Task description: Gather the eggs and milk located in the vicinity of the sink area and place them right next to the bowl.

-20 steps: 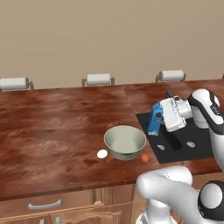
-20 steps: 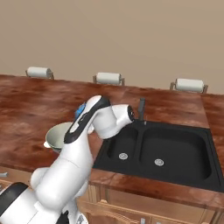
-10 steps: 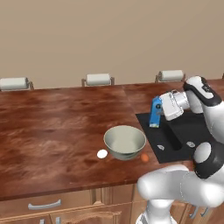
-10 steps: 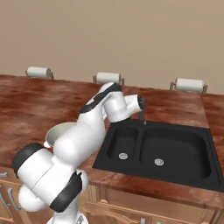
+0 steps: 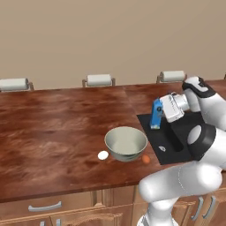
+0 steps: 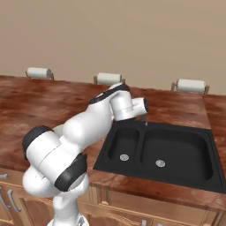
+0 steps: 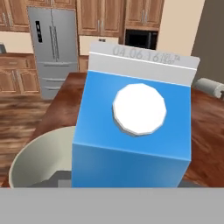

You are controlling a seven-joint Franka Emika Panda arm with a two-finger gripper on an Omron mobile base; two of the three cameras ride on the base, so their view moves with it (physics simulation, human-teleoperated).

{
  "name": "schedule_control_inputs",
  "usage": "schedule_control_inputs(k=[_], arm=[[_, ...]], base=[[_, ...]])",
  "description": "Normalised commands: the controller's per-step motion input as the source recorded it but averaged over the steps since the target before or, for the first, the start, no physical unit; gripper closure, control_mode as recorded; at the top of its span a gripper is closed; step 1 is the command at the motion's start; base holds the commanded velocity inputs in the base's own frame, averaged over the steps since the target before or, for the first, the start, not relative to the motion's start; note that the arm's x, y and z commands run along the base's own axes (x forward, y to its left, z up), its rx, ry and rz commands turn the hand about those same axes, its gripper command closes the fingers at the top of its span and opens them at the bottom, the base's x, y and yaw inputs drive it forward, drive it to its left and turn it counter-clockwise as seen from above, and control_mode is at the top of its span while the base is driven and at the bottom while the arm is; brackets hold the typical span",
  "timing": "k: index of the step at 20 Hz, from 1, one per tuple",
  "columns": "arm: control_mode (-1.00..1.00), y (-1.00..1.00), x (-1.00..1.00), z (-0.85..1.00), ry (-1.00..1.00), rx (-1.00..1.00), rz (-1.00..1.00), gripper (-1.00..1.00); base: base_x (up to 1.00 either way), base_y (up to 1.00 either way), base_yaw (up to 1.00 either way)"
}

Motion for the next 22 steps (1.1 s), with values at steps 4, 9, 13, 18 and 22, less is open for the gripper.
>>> schedule_control_inputs(k=[4, 9, 13, 18, 22], arm=[[-1.00, 0.01, 0.00, -0.37, -0.06, 0.00, 0.00, 1.00], [-1.00, 0.11, 0.00, -0.22, -0.05, 0.00, 0.00, 1.00], [-1.00, 0.11, 0.00, -0.18, -0.07, 0.00, 0.00, 1.00], [-1.00, 0.00, 0.00, -0.20, -0.07, 0.00, 0.00, 1.00], [-1.00, 0.02, 0.00, -0.24, -0.08, 0.00, 0.00, 1.00]], base=[[0.00, 0.00, 0.00], [0.00, 0.00, 0.00], [0.00, 0.00, 0.00], [0.00, 0.00, 0.00], [0.00, 0.00, 0.00]])
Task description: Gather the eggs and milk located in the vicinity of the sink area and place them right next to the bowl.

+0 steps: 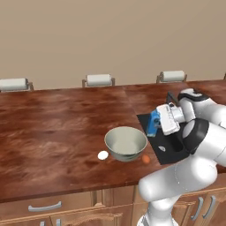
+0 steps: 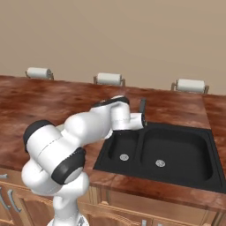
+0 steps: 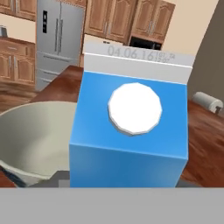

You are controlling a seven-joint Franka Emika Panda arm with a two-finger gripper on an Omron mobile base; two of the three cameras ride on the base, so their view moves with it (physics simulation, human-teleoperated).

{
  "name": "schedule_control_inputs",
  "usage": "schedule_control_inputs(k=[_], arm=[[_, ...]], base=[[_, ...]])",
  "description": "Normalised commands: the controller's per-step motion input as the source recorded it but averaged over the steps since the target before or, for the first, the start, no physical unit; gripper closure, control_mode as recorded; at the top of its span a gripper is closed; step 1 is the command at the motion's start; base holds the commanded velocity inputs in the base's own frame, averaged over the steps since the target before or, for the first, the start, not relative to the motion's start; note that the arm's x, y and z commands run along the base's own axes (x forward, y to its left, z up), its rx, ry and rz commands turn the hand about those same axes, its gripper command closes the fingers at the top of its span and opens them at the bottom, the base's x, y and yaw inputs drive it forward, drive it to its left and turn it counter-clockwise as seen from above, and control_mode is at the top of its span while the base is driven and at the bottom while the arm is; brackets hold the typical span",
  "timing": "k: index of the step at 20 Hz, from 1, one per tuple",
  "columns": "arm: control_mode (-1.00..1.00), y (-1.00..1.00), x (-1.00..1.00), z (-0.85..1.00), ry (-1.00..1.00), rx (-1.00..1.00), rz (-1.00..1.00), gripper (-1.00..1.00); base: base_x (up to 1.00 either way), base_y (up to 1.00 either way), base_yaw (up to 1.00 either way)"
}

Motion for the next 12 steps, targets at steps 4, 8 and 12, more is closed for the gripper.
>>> schedule_control_inputs(k=[4, 8, 12], arm=[[-1.00, 0.08, 0.00, -0.20, -0.02, 0.00, 0.00, 1.00], [-1.00, 0.01, 0.00, -0.21, 0.00, 0.00, 0.00, 1.00], [-1.00, 0.00, 0.00, -0.23, -0.01, 0.00, 0.00, 1.00]], base=[[0.00, 0.00, 0.00], [0.00, 0.00, 0.00], [0.00, 0.00, 0.00]])
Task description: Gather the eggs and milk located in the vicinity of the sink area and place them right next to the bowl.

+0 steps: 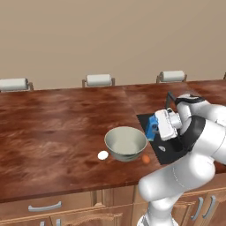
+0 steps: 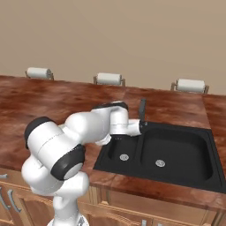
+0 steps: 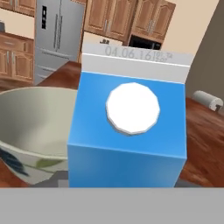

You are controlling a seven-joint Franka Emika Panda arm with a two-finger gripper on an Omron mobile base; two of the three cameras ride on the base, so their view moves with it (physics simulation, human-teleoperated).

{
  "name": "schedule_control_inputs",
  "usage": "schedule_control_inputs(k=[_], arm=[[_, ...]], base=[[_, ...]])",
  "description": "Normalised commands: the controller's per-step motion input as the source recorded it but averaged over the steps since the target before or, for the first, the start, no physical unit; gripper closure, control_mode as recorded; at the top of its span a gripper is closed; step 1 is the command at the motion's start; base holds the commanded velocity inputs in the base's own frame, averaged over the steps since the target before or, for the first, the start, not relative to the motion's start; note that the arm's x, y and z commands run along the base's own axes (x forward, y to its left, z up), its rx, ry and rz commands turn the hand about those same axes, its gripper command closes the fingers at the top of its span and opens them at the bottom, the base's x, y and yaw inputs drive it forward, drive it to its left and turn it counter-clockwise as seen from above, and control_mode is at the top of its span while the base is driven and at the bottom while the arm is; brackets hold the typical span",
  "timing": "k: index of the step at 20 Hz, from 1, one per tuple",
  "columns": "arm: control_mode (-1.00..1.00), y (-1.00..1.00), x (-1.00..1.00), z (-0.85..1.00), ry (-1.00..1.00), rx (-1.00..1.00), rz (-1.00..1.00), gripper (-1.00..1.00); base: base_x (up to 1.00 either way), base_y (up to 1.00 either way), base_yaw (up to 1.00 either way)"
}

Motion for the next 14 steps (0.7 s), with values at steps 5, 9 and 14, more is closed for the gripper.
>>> schedule_control_inputs(k=[5, 9, 14], arm=[[-1.00, 0.01, 0.00, -0.22, -0.01, 0.00, 0.00, 1.00], [-1.00, 0.06, 0.00, -0.22, 0.00, 0.00, 0.00, 1.00], [-1.00, 0.06, 0.00, -0.21, 0.00, 0.00, 0.00, 1.00]], base=[[0.00, 0.00, 0.00], [0.00, 0.00, 0.00], [0.00, 0.00, 0.00]])
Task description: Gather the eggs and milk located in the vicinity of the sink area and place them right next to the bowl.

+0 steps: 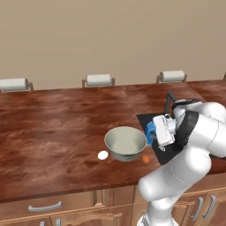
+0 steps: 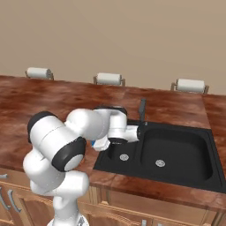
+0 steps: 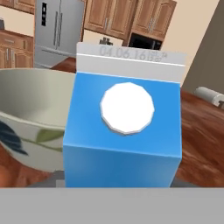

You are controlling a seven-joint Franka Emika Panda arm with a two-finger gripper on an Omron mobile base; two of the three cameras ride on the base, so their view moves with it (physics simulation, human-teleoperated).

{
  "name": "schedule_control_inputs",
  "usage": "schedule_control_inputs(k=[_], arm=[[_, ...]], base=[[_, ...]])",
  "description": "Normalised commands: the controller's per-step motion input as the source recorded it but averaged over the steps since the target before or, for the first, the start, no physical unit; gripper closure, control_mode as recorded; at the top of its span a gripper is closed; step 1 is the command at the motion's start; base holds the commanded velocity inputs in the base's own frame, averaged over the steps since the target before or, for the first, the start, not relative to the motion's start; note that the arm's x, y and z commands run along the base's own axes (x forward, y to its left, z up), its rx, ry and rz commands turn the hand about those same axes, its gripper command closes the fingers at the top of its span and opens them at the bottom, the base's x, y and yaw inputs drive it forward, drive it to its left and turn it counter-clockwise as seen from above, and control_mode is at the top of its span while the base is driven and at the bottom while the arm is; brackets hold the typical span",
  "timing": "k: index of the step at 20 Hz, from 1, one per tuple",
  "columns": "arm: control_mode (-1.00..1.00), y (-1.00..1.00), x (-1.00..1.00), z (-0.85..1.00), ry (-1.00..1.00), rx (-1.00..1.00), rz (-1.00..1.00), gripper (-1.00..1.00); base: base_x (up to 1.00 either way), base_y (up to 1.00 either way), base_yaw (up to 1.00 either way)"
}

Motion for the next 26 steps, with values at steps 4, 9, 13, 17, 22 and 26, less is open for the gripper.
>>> schedule_control_inputs(k=[4, 9, 13, 17, 22, 26], arm=[[-1.00, 0.04, 0.00, -0.20, 0.00, 0.00, 0.00, 1.00], [-1.00, 0.01, 0.00, -0.22, 0.00, 0.00, 0.00, 1.00], [-1.00, 0.04, 0.00, -0.21, 0.00, 0.00, 0.00, 1.00], [-1.00, 0.10, 0.00, -0.21, 0.00, 0.00, 0.00, 1.00], [-1.00, 0.10, 0.00, -0.23, 0.00, 0.00, 0.00, 1.00], [-1.00, 0.04, 0.00, -0.22, 0.00, 0.00, 0.00, 1.00]], base=[[0.00, 0.00, 0.00], [0.00, 0.00, 0.00], [0.00, 0.00, 0.00], [0.00, 0.00, 0.00], [0.00, 0.00, 0.00], [0.00, 0.00, 0.00]])
